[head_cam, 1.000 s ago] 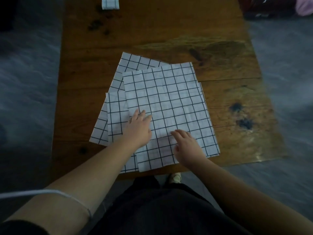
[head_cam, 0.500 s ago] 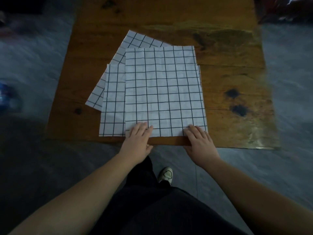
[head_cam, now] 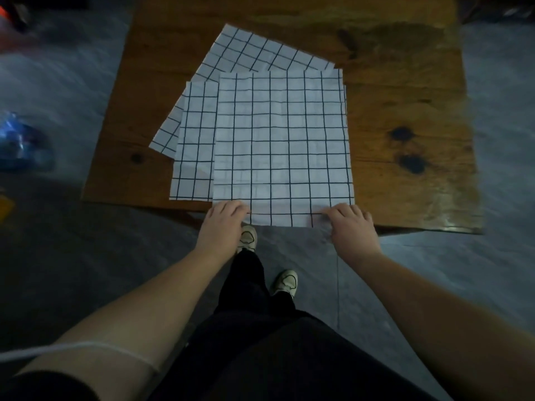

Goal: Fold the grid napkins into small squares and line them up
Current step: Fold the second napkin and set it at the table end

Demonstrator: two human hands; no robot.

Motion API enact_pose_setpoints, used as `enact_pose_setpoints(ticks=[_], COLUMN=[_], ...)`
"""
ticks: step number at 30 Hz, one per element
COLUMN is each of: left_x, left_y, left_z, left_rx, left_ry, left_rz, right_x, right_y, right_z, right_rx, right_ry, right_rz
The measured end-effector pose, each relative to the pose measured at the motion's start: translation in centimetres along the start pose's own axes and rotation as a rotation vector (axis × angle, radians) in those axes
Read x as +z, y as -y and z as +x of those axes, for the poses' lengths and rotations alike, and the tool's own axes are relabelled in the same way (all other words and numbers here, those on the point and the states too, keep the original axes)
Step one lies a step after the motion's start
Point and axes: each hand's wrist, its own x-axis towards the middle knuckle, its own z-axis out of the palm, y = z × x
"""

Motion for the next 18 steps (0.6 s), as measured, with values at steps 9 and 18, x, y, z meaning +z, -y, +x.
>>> enact_pose_setpoints(ticks=[9, 18], left_x=[-4.5, -11.4], left_y=[-0.3, 0.1], left_z=[-0.9, 2.9], left_rx=[-0.029, -0.008], left_ry=[-0.014, -0.155], left_rz=[-0.127, -0.239], right_x=[-3.6, -10.2], right_y=[0.2, 0.8], right_z=[-1.4, 1.6], right_rx=[0.071, 0.071], right_ry=[-0.107, -0.32], right_rz=[0.157, 0.139])
